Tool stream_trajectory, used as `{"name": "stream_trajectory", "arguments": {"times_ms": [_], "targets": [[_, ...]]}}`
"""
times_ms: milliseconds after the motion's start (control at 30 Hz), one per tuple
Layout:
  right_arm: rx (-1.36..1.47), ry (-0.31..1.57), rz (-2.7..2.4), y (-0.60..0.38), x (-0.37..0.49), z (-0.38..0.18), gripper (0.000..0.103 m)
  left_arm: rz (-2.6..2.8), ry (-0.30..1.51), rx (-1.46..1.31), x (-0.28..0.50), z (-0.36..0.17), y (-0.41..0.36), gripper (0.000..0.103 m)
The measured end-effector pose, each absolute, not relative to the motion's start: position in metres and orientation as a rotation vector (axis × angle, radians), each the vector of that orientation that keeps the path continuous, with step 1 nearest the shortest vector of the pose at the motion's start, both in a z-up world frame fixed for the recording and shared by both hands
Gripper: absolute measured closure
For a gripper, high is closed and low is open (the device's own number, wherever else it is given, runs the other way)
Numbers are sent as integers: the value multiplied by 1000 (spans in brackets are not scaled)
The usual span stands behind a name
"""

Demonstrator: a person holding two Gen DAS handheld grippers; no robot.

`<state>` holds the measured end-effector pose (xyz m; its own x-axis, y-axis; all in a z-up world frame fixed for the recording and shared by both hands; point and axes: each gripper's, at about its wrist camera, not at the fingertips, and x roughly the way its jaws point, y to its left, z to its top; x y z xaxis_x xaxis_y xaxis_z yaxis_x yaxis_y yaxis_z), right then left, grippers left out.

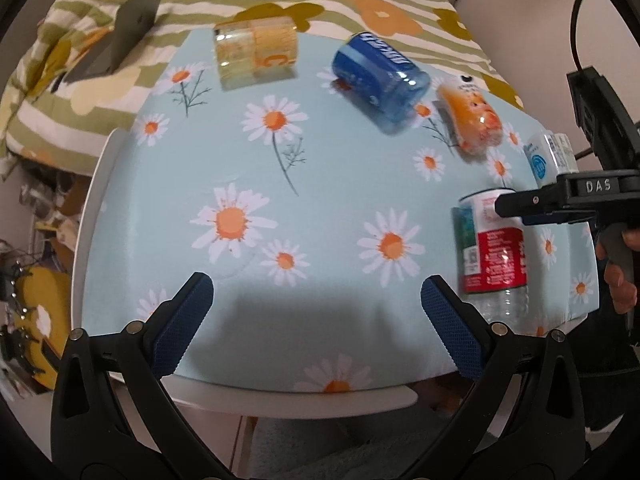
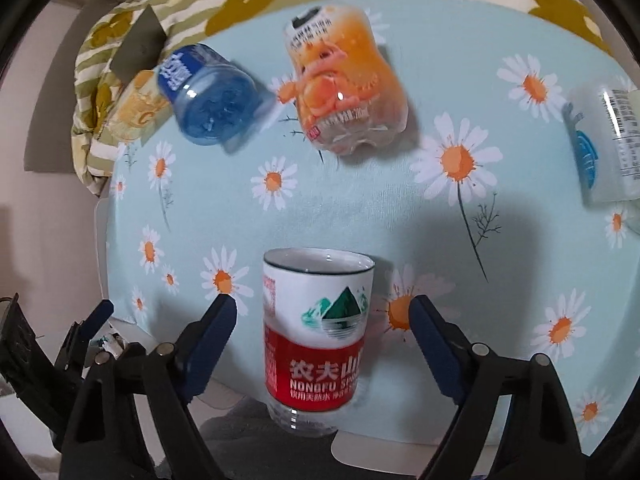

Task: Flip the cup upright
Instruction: 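Lower the upright cup onto the tablecloth with the right tool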

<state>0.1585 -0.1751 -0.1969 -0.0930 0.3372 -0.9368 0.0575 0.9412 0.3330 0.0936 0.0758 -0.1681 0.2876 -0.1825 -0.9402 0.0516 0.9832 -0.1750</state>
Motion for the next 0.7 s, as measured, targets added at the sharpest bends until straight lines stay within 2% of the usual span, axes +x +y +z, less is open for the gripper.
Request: {"name": "stream_trajectory", "arguments": {"times_ms": [167, 333, 700], "targets": [[321, 1701, 228, -169, 165, -209, 29, -163, 1285, -133, 99, -175, 81, 0], [339, 1728, 216, -167, 166, -220, 45, -173, 1294, -128, 102, -178, 80, 0], [377, 1671, 229, -169, 162, -208, 48, -174, 1278, -106, 103, -169, 80, 0]]}}
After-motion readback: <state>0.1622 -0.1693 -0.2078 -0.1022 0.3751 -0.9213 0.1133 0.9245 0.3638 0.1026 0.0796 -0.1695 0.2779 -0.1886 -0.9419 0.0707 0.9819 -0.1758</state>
